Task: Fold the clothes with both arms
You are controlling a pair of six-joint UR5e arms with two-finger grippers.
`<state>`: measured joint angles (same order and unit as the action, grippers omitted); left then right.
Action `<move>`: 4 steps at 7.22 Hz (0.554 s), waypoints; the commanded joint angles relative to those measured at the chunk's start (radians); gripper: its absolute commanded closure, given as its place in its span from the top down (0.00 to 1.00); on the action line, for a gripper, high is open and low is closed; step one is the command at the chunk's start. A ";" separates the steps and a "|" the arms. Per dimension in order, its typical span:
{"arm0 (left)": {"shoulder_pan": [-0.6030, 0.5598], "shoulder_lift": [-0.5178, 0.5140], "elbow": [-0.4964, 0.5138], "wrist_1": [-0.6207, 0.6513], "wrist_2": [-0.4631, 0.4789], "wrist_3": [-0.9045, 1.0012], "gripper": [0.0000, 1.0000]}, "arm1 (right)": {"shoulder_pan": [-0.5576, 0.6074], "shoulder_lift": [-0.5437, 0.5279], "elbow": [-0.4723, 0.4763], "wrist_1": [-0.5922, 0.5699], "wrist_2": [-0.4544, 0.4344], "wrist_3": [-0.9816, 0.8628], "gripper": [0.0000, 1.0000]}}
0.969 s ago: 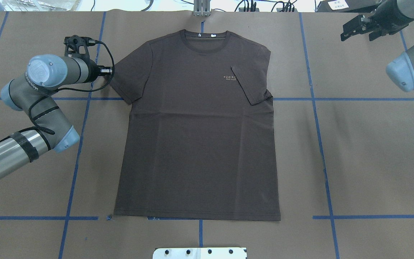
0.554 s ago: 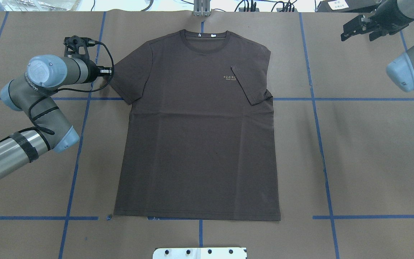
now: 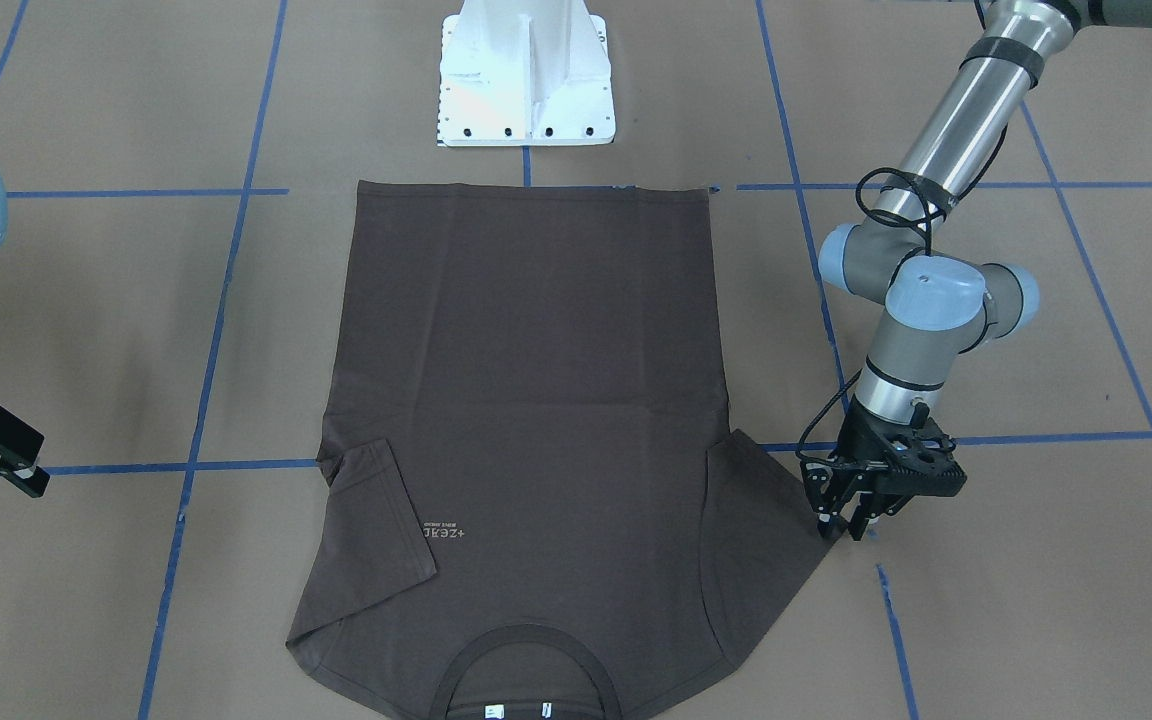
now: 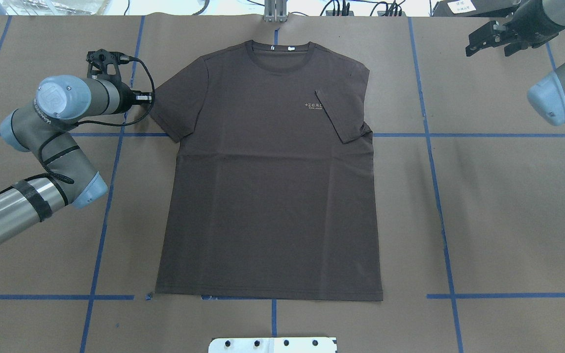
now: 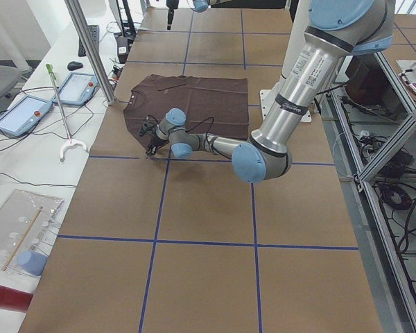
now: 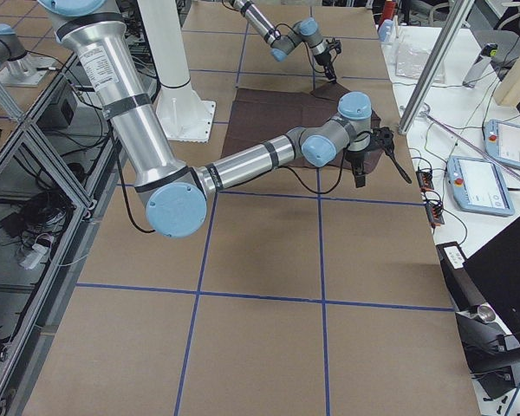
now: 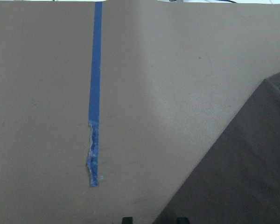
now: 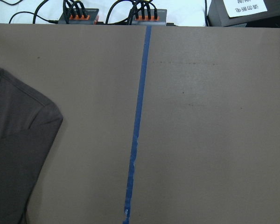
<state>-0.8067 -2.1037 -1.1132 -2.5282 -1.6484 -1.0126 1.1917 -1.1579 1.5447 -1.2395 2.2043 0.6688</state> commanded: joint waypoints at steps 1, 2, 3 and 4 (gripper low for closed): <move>0.001 0.001 0.001 -0.001 -0.001 -0.001 0.44 | 0.000 0.000 0.000 0.000 0.000 0.000 1.00; 0.001 0.002 0.001 -0.001 -0.001 0.000 0.44 | 0.000 0.000 0.000 0.000 0.000 0.000 1.00; 0.001 0.002 0.001 0.000 0.001 -0.001 0.44 | 0.000 0.000 0.000 0.000 0.000 0.000 1.00; 0.004 0.001 0.001 0.000 0.001 -0.004 0.36 | -0.001 -0.002 0.000 0.000 0.000 0.000 1.00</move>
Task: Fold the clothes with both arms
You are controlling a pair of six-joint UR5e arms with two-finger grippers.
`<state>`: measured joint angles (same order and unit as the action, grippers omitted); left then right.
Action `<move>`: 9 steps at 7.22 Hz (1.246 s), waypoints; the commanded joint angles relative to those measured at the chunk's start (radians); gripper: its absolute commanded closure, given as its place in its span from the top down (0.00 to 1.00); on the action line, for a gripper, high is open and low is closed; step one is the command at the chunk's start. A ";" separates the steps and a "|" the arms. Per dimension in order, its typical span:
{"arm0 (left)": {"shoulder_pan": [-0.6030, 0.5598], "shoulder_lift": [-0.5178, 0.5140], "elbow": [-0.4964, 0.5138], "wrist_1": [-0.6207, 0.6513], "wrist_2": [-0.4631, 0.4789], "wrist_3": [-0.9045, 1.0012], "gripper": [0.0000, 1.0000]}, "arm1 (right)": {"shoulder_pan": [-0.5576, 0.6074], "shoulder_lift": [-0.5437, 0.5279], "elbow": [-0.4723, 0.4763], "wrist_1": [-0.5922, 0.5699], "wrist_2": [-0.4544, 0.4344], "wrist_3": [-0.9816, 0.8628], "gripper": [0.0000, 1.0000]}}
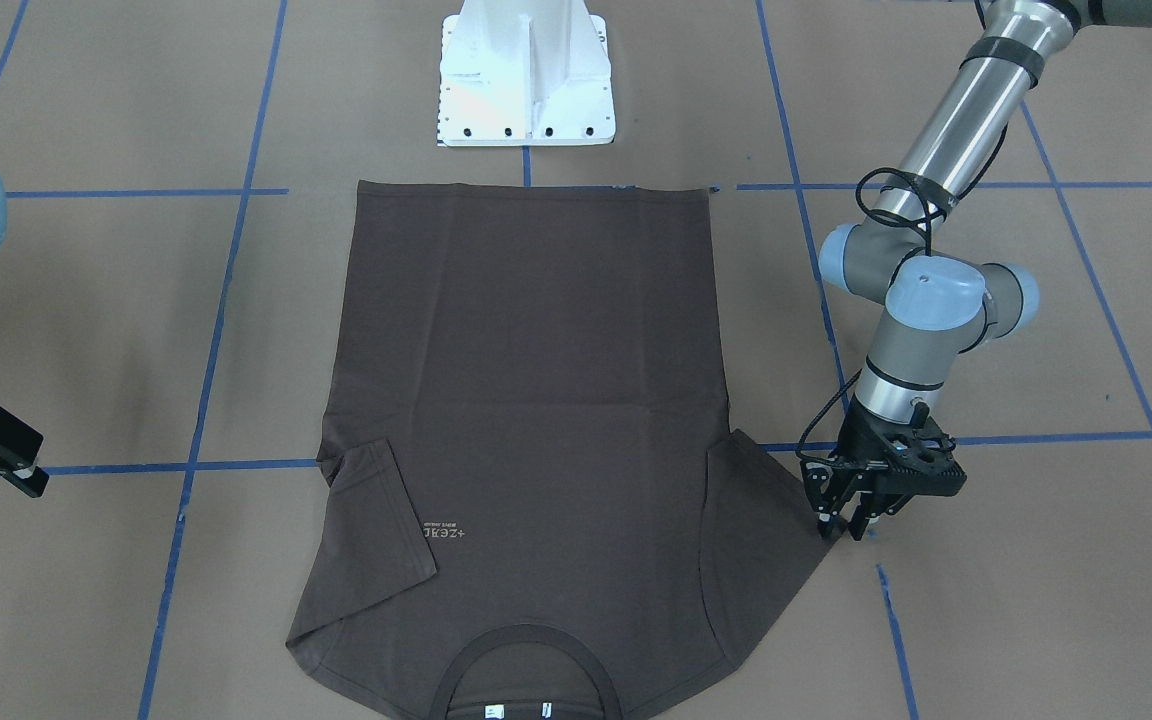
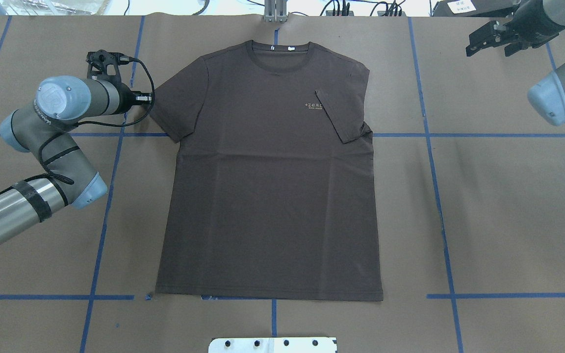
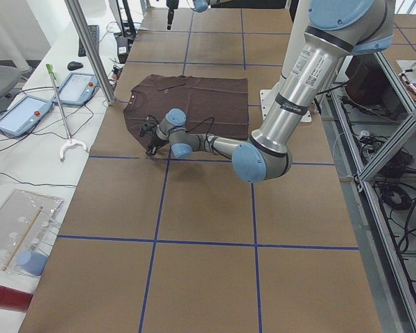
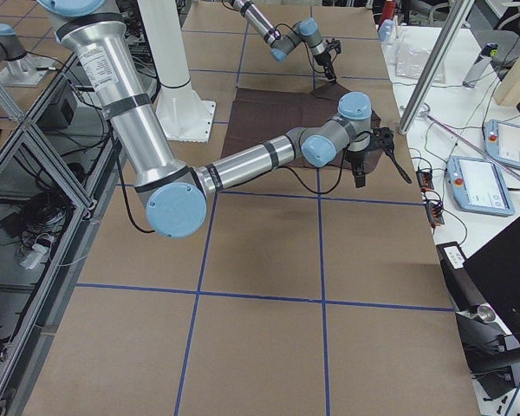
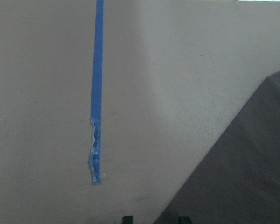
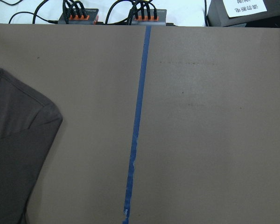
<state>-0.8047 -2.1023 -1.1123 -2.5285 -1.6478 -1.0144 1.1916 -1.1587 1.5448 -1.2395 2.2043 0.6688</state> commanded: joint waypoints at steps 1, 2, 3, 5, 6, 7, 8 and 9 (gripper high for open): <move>0.005 0.001 -0.001 0.001 0.000 -0.003 0.23 | 0.000 -0.001 0.000 0.000 0.000 0.000 1.00; 0.005 -0.001 -0.003 0.001 0.000 -0.003 0.09 | 0.000 -0.001 0.000 0.000 0.000 0.000 1.00; 0.005 -0.001 -0.006 0.002 -0.001 -0.007 0.00 | 0.000 -0.001 0.000 0.000 0.000 0.000 1.00; 0.007 -0.016 -0.018 0.013 -0.003 -0.015 0.00 | 0.000 -0.001 -0.002 0.000 0.000 0.000 1.00; 0.010 -0.036 -0.059 0.095 -0.003 -0.016 0.00 | 0.000 0.001 0.000 0.000 0.000 0.000 1.00; 0.010 -0.059 -0.134 0.216 -0.003 -0.027 0.00 | 0.000 0.001 -0.002 0.000 0.000 0.002 1.00; 0.015 -0.109 -0.179 0.349 -0.003 -0.094 0.00 | -0.001 0.001 0.000 0.000 0.000 0.005 1.00; 0.059 -0.175 -0.181 0.446 0.000 -0.171 0.00 | -0.001 0.001 0.000 0.000 0.000 0.008 1.00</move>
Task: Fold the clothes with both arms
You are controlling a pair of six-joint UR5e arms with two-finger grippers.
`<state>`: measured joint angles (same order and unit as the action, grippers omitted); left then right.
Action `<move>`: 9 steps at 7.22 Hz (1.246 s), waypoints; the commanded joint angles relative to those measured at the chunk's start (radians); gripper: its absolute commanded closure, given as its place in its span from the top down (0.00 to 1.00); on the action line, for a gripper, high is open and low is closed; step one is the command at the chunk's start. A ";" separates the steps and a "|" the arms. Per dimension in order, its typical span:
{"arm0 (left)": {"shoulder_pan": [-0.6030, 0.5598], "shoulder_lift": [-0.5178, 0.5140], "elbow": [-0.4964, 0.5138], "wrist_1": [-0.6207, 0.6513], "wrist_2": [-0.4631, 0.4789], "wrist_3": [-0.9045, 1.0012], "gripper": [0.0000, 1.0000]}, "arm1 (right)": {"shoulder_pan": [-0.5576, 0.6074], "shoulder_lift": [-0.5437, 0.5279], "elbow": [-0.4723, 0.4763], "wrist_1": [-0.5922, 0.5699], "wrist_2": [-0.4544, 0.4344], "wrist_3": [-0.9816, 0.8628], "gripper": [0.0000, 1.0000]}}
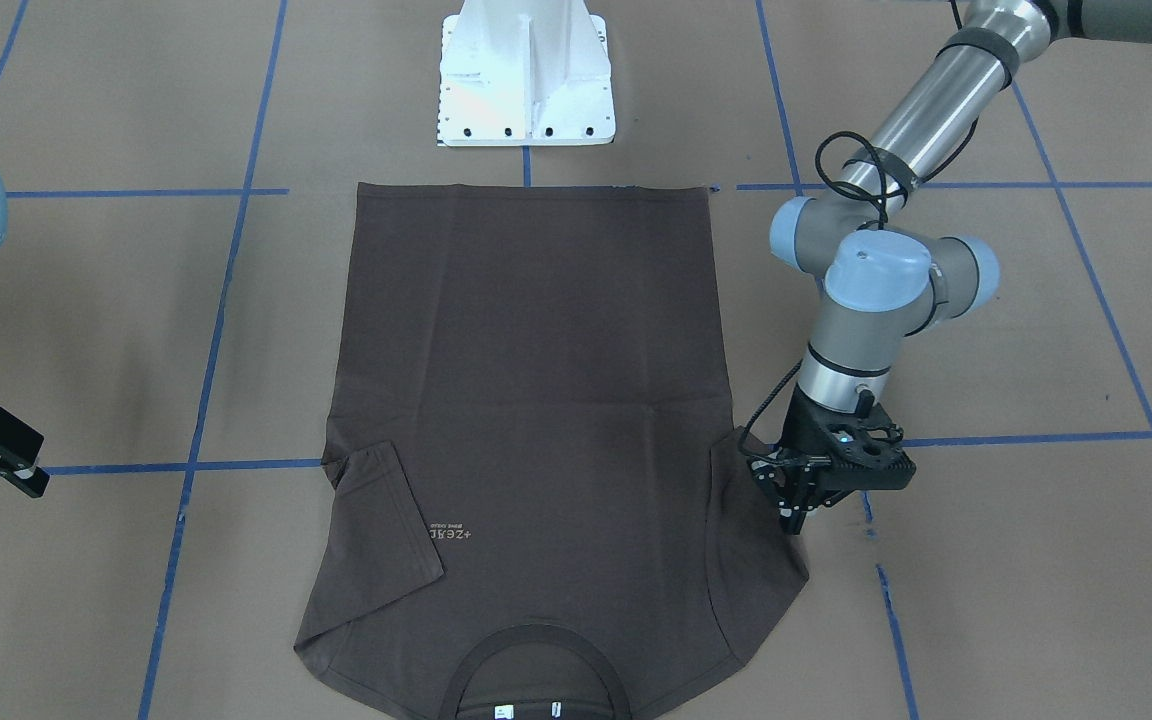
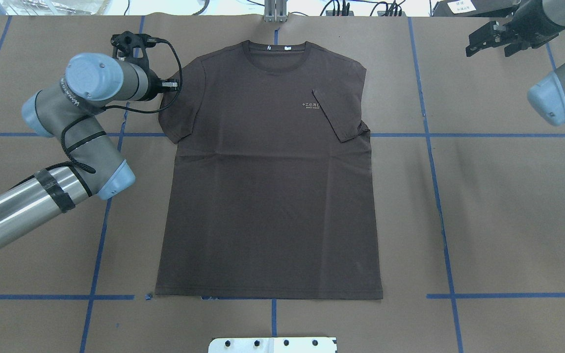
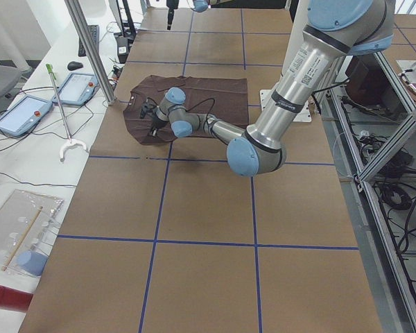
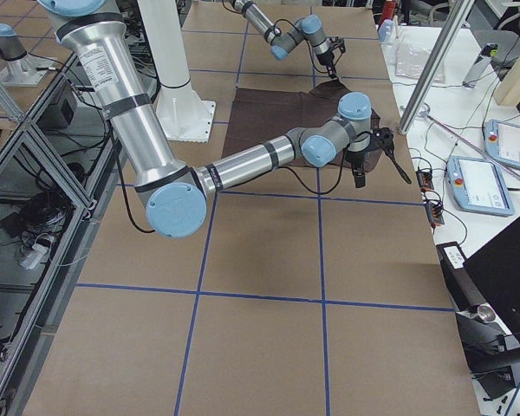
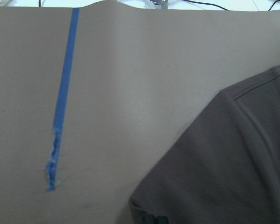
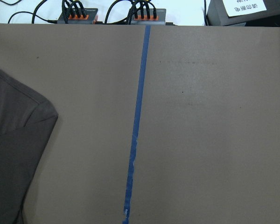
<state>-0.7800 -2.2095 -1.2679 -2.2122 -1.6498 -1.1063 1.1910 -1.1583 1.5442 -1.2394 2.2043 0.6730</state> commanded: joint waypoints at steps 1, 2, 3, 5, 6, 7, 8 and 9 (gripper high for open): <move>0.065 -0.094 -0.016 0.141 0.004 -0.108 0.00 | -0.001 0.003 0.000 0.000 0.000 0.005 1.00; 0.082 -0.114 -0.001 0.143 0.042 -0.119 0.00 | -0.001 0.005 0.000 0.000 0.000 0.008 1.00; 0.085 -0.142 0.034 0.143 0.050 -0.130 0.00 | -0.001 0.005 0.000 0.000 0.000 0.010 1.00; 0.090 -0.183 0.084 0.144 0.050 -0.118 0.61 | -0.004 0.011 0.000 0.000 -0.002 0.013 1.00; 0.090 -0.174 0.078 0.144 0.050 -0.013 1.00 | -0.008 0.012 0.004 0.000 0.000 0.034 1.00; 0.087 -0.171 0.046 0.144 0.048 0.031 1.00 | -0.020 0.012 0.013 0.003 0.000 0.080 1.00; 0.085 -0.135 -0.032 0.155 0.039 0.071 1.00 | -0.056 0.002 0.054 0.003 -0.011 0.150 1.00; 0.085 -0.072 -0.138 0.170 0.004 0.095 1.00 | -0.126 -0.045 0.132 0.003 -0.067 0.199 1.00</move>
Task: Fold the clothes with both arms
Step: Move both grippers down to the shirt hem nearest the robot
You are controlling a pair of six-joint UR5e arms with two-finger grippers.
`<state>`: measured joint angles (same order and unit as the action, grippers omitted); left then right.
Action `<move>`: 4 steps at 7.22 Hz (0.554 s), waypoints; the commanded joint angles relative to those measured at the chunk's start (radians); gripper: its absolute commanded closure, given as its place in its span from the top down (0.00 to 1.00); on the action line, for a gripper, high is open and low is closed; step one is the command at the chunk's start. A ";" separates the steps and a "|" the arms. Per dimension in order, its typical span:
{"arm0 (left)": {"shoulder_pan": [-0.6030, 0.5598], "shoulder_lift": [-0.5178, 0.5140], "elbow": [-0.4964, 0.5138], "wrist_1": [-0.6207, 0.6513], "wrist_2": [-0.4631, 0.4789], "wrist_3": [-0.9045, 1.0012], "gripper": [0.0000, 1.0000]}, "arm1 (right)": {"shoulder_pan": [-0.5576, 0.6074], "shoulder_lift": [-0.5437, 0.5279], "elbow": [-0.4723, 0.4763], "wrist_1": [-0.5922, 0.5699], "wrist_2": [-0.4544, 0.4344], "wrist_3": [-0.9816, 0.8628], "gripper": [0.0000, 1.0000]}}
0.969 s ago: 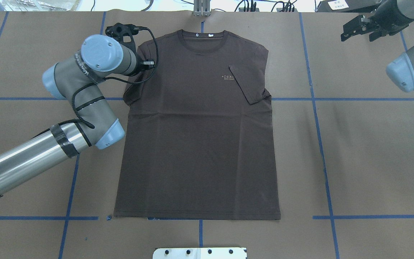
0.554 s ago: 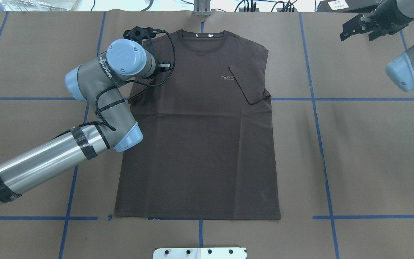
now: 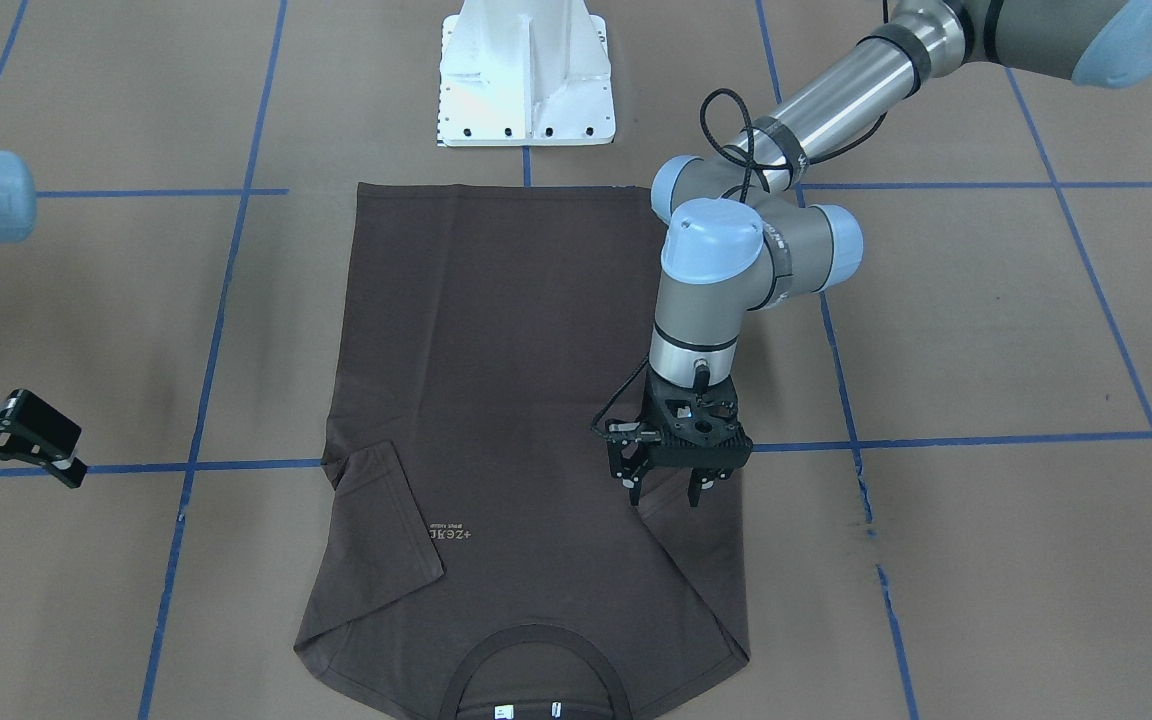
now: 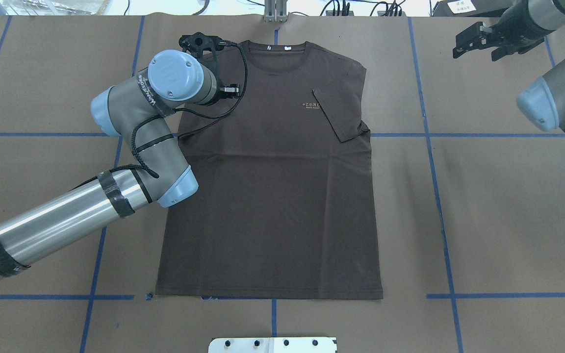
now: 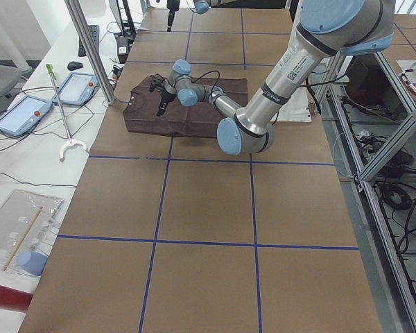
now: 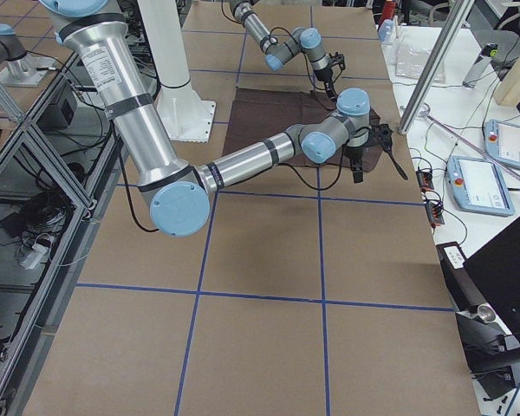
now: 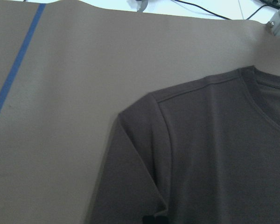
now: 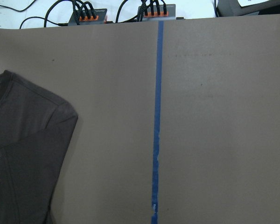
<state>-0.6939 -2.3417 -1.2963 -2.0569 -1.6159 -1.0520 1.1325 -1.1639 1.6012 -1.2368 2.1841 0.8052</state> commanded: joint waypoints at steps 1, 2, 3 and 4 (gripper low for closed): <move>0.004 0.152 -0.235 0.003 -0.080 0.038 1.00 | -0.139 -0.102 0.197 -0.001 -0.102 0.182 1.00; 0.022 0.191 -0.317 0.004 -0.097 0.035 1.00 | -0.251 -0.188 0.335 -0.004 -0.192 0.295 1.00; 0.083 0.220 -0.372 0.003 -0.096 0.018 1.00 | -0.348 -0.266 0.439 -0.006 -0.245 0.404 1.00; 0.105 0.299 -0.436 0.001 -0.095 -0.058 1.00 | -0.466 -0.348 0.536 -0.004 -0.317 0.539 1.00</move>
<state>-0.6274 -2.1192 -1.6515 -2.0538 -1.7077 -1.0487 0.8032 -1.4124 2.0088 -1.2411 1.9518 1.1893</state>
